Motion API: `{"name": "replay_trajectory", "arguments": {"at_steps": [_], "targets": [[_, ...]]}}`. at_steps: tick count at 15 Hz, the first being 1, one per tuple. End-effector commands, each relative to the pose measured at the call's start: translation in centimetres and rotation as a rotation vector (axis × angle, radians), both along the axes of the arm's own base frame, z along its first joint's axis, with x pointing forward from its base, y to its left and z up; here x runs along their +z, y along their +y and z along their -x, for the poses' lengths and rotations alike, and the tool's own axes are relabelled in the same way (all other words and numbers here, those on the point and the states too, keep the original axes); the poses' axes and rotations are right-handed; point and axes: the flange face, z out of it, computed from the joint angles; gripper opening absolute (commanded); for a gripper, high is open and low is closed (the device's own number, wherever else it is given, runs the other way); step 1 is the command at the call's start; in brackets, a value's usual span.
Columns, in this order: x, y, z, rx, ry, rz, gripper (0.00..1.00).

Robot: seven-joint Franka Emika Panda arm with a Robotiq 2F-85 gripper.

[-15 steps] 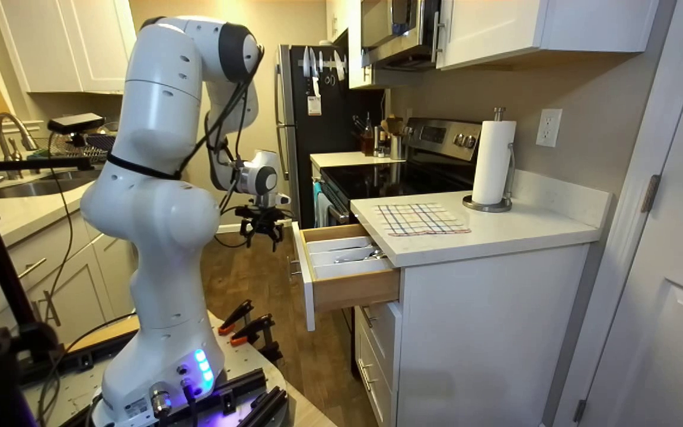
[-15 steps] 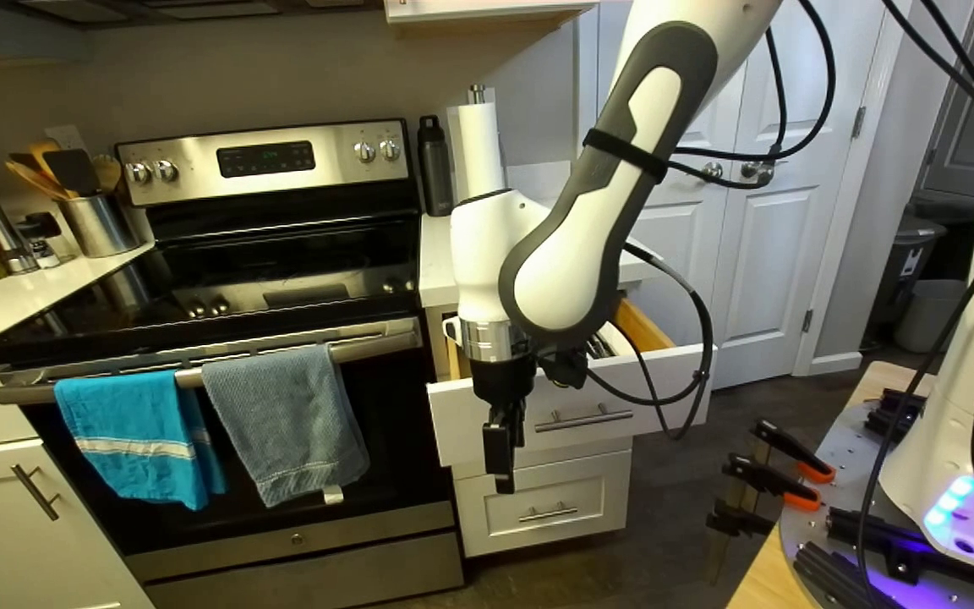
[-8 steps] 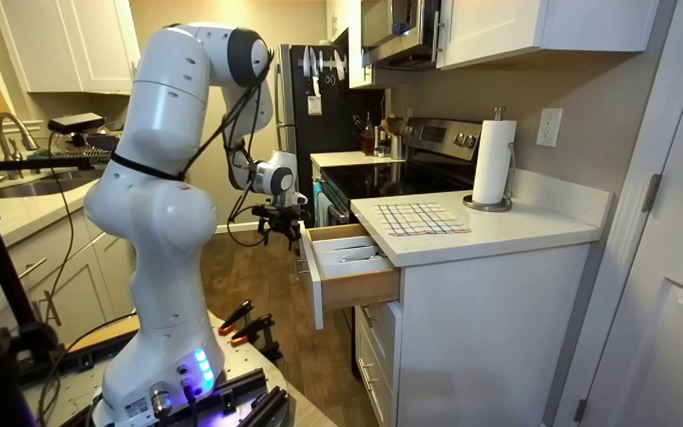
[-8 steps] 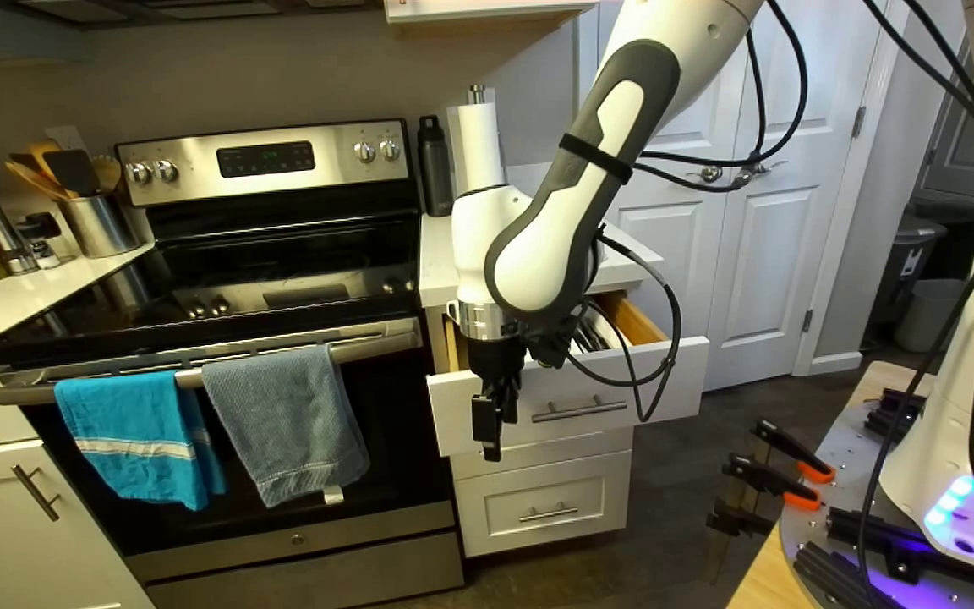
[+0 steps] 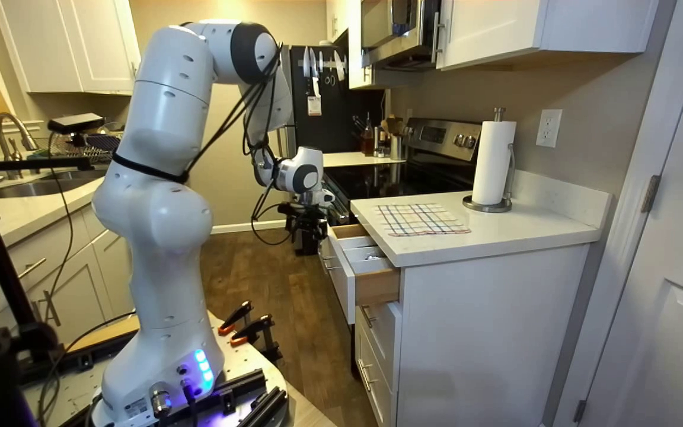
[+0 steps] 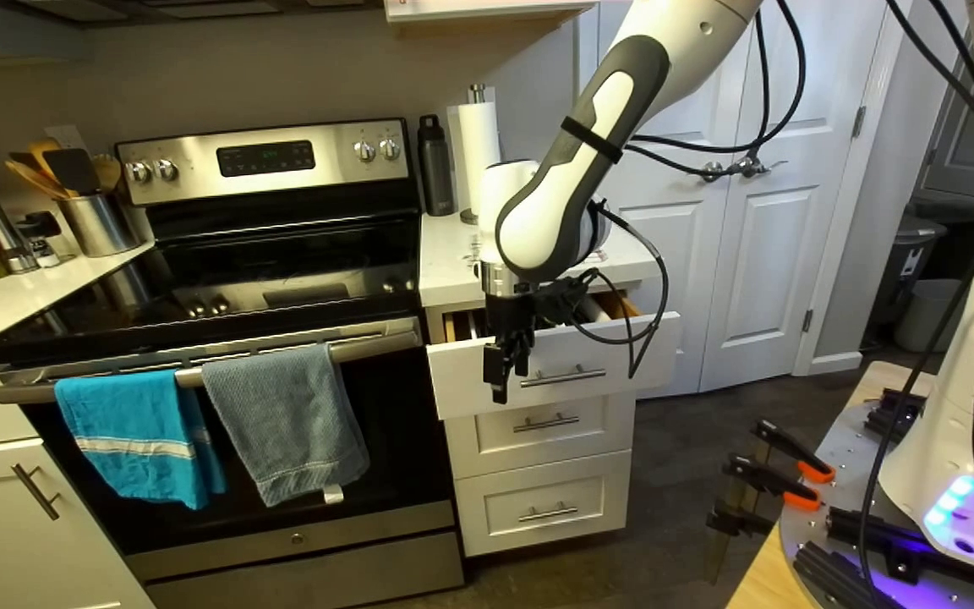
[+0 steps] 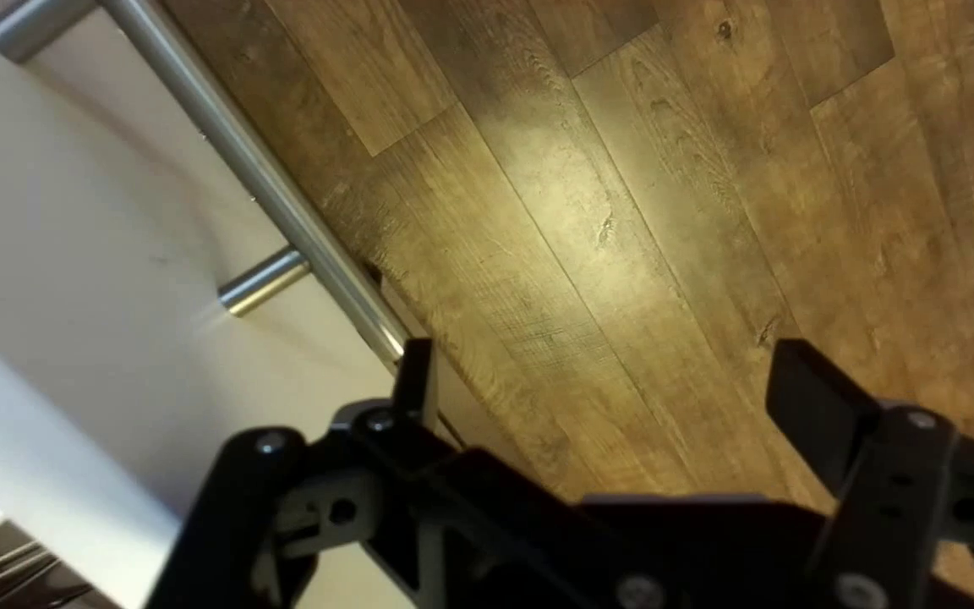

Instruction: Close the first top drawer

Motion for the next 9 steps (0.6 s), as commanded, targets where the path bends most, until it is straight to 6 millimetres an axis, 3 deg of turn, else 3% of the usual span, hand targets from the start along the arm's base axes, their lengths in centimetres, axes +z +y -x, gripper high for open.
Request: {"name": "replay_trajectory", "arguments": {"at_steps": [1, 3, 5, 7, 9], "targets": [[3.6, -6.2, -2.5, -0.052, -0.069, -0.003, 1.00], [6.0, -10.1, -4.1, -0.111, -0.119, -0.010, 1.00], [7.9, -11.9, -4.5, -0.165, -0.146, -0.040, 1.00], [9.2, -11.8, -3.8, -0.196, -0.143, -0.075, 1.00], [9.9, -10.2, -2.3, -0.209, -0.115, -0.130, 1.00]]}}
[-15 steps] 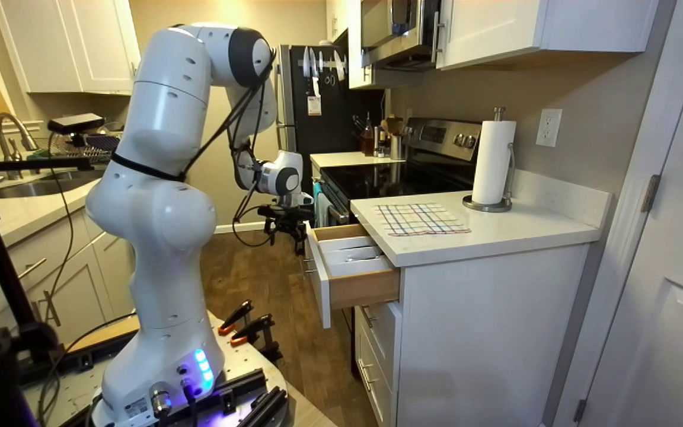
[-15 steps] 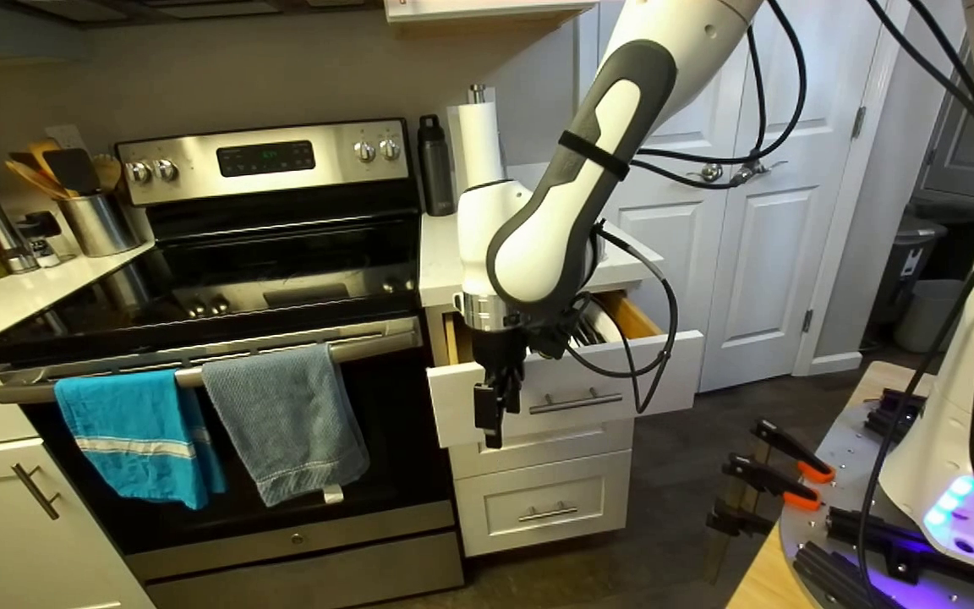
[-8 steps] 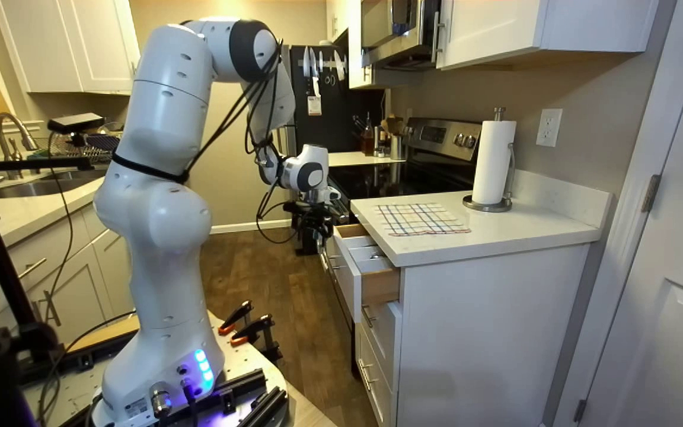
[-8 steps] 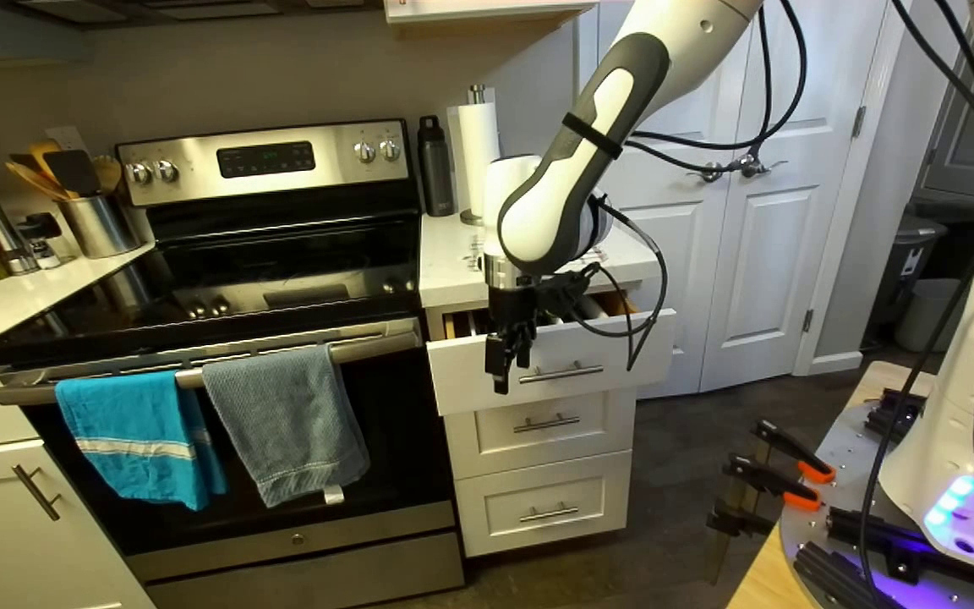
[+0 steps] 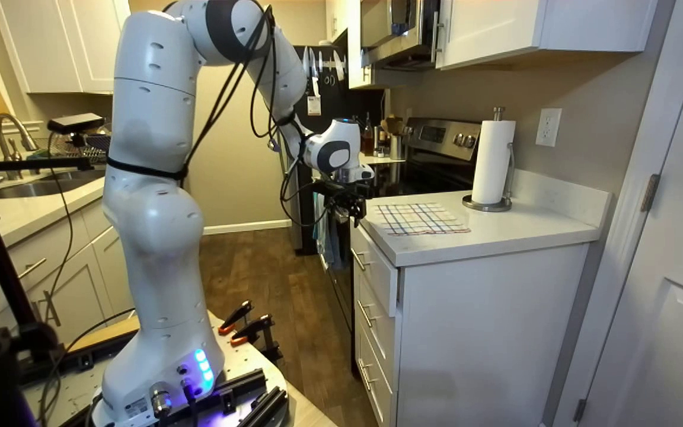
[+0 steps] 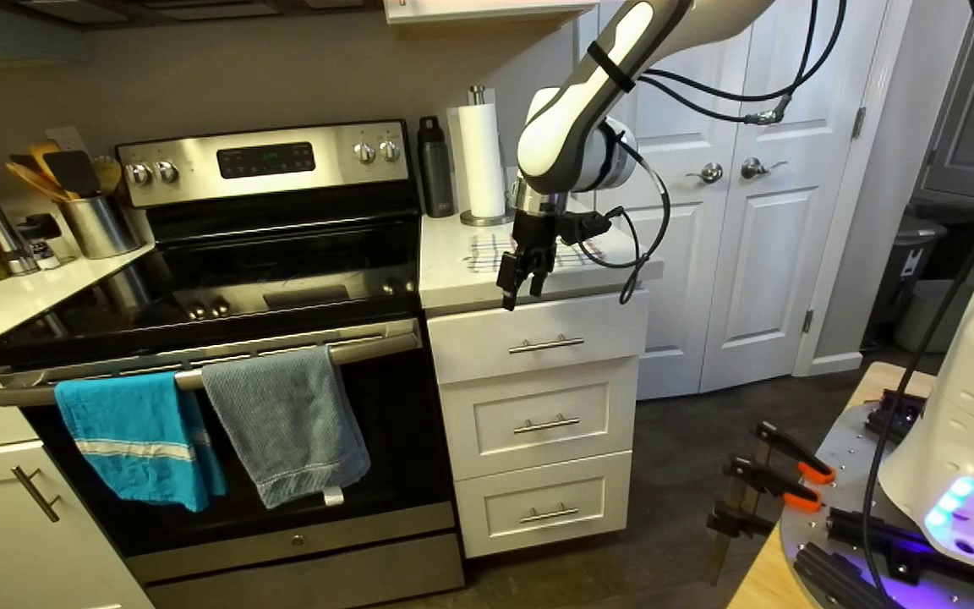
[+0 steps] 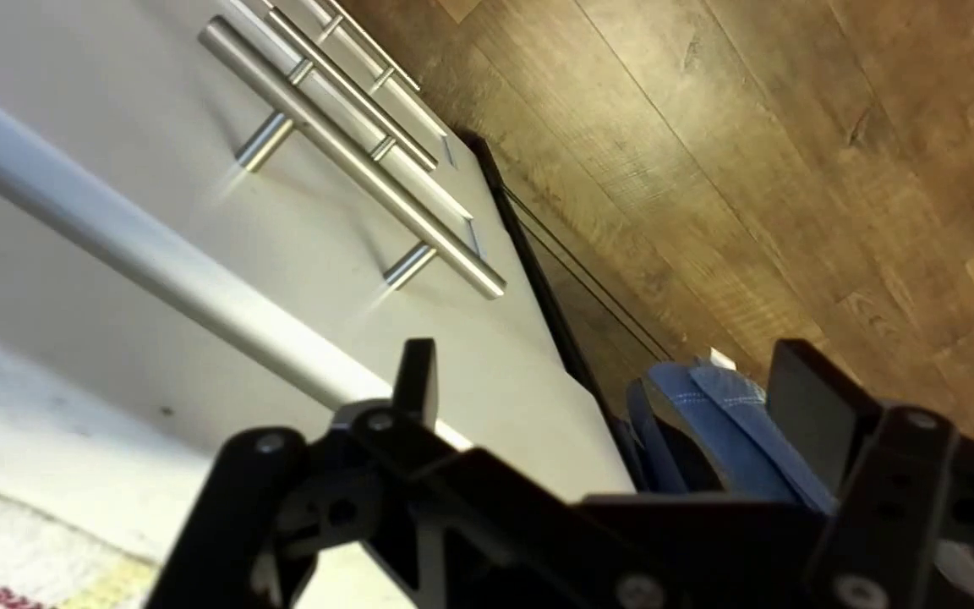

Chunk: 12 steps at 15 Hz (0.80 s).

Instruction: Close the first top drawer

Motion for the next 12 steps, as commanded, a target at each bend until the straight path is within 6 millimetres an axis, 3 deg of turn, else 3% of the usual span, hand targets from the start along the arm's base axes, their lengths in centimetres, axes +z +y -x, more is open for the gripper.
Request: {"name": "replay_trajectory", "arguments": {"at_steps": [1, 8, 9, 10, 12], "targets": [[1.7, 2.9, 3.8, 0.005, 0.040, -0.092, 1.00], [3.3, 9.5, 13.4, 0.084, 0.105, -0.169, 1.00], [2.4, 9.5, 10.0, 0.053, 0.105, -0.161, 1.00], [2.7, 10.1, 10.9, 0.066, 0.106, -0.157, 1.00], [2.9, 10.3, 10.8, 0.067, 0.101, -0.160, 1.00]]}}
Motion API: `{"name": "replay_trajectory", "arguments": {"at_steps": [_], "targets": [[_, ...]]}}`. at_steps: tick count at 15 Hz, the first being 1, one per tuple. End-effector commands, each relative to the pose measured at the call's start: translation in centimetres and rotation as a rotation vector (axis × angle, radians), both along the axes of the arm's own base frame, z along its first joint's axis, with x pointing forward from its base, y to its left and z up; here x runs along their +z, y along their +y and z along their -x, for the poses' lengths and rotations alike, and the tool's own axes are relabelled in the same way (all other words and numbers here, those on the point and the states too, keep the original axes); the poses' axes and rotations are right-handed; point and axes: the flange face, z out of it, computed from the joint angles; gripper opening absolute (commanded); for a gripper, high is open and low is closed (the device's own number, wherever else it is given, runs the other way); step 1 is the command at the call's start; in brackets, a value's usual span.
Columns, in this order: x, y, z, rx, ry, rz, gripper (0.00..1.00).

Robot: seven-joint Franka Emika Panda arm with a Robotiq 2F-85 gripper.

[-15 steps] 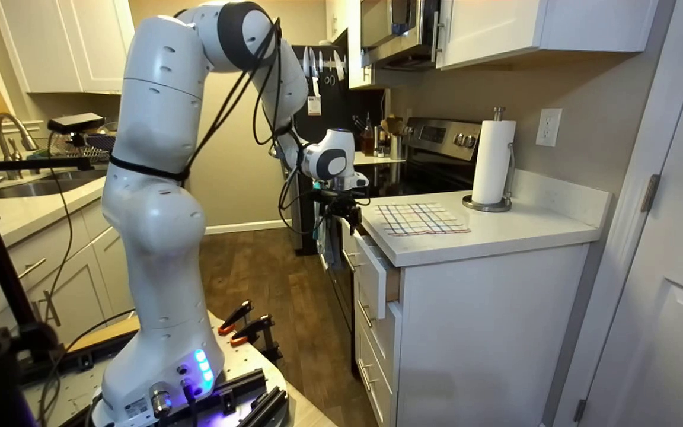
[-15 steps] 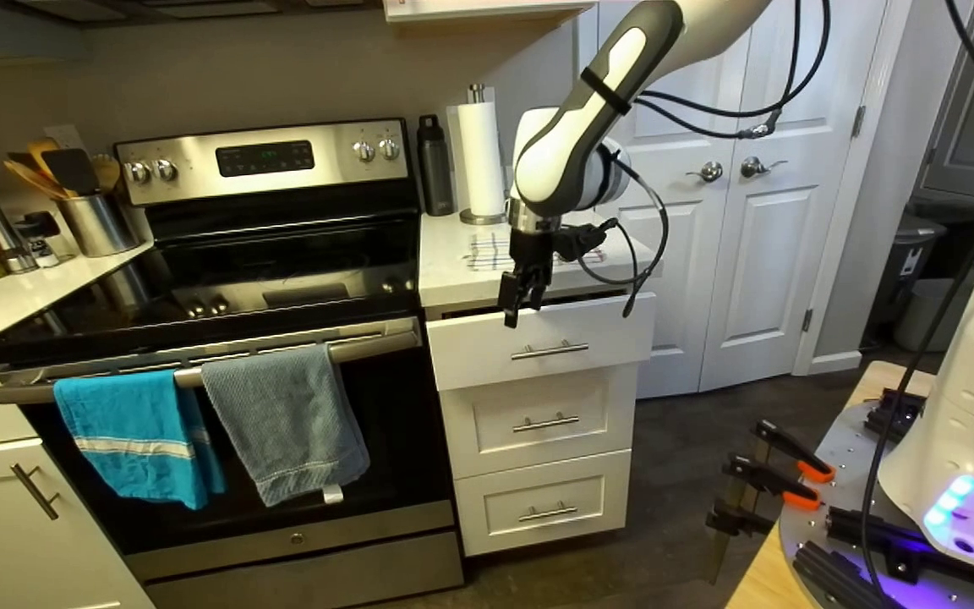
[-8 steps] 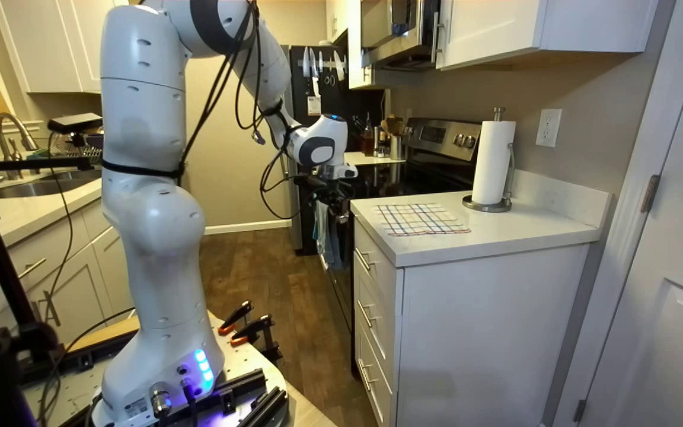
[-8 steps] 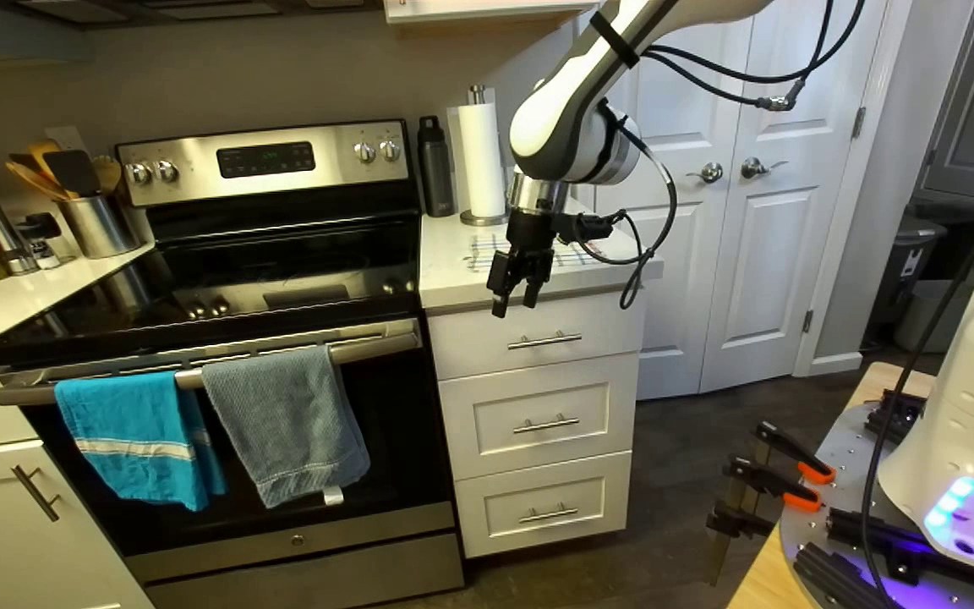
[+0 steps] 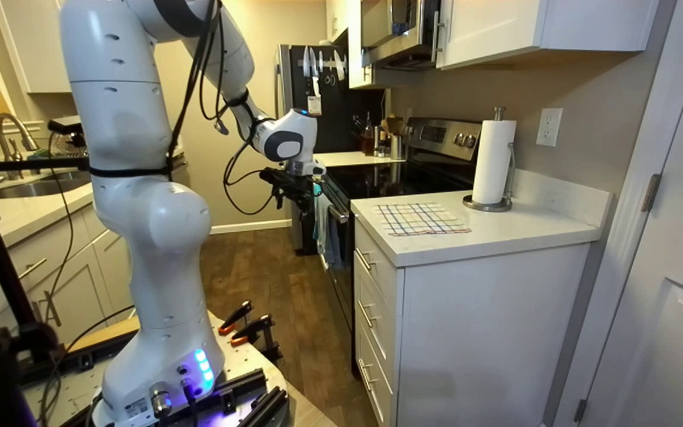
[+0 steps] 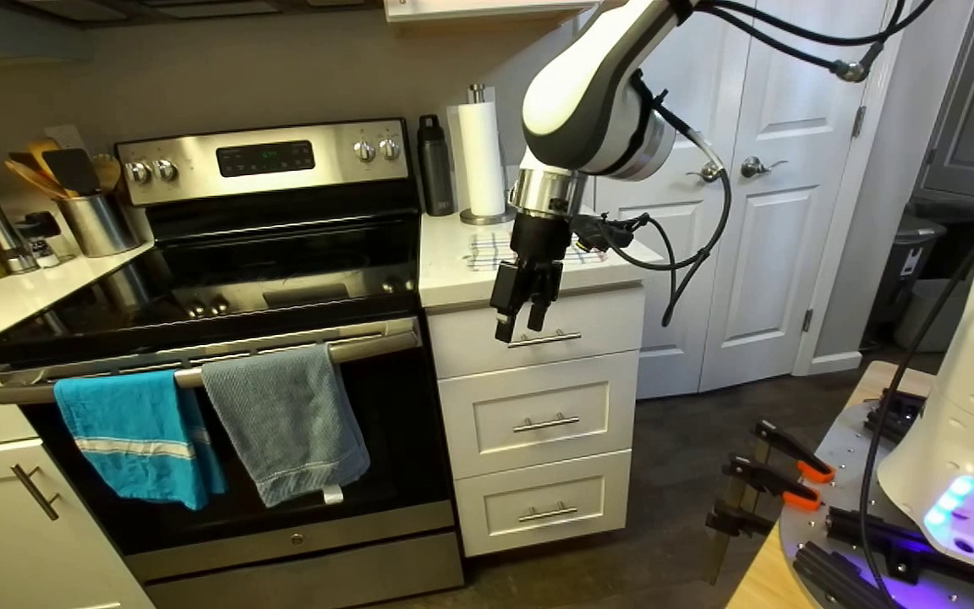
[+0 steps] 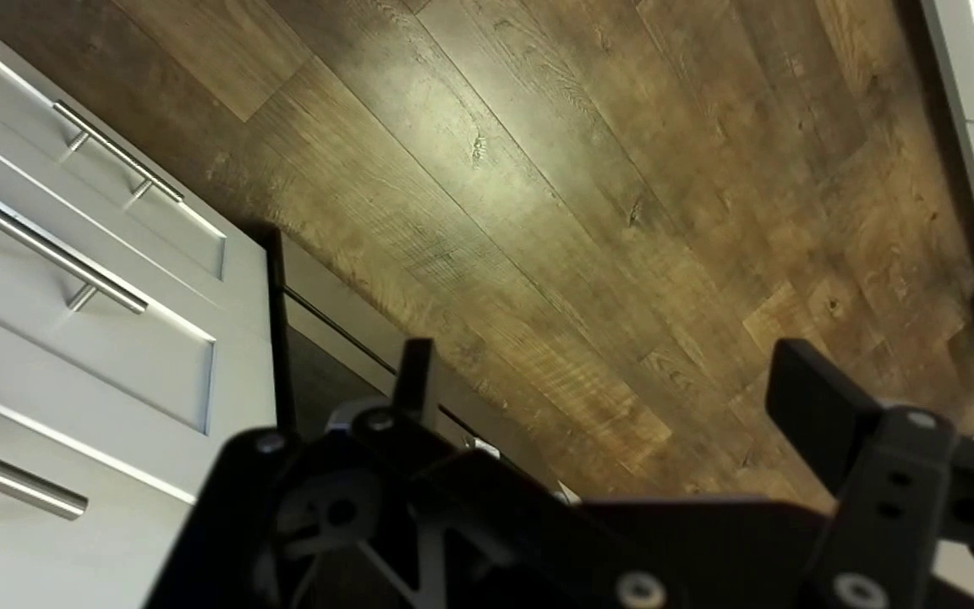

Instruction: Close the first top drawer

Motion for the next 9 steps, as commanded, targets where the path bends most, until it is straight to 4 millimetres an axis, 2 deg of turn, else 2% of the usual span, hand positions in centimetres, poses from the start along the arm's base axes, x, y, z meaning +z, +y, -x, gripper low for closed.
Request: {"name": "replay_trajectory", "arguments": {"at_steps": [1, 9], "targets": [[-0.07, -0.25, -0.31, -0.007, 0.003, 0.000, 1.00], [-0.38, -0.68, -0.63, -0.018, 0.009, -0.001, 1.00]]}}
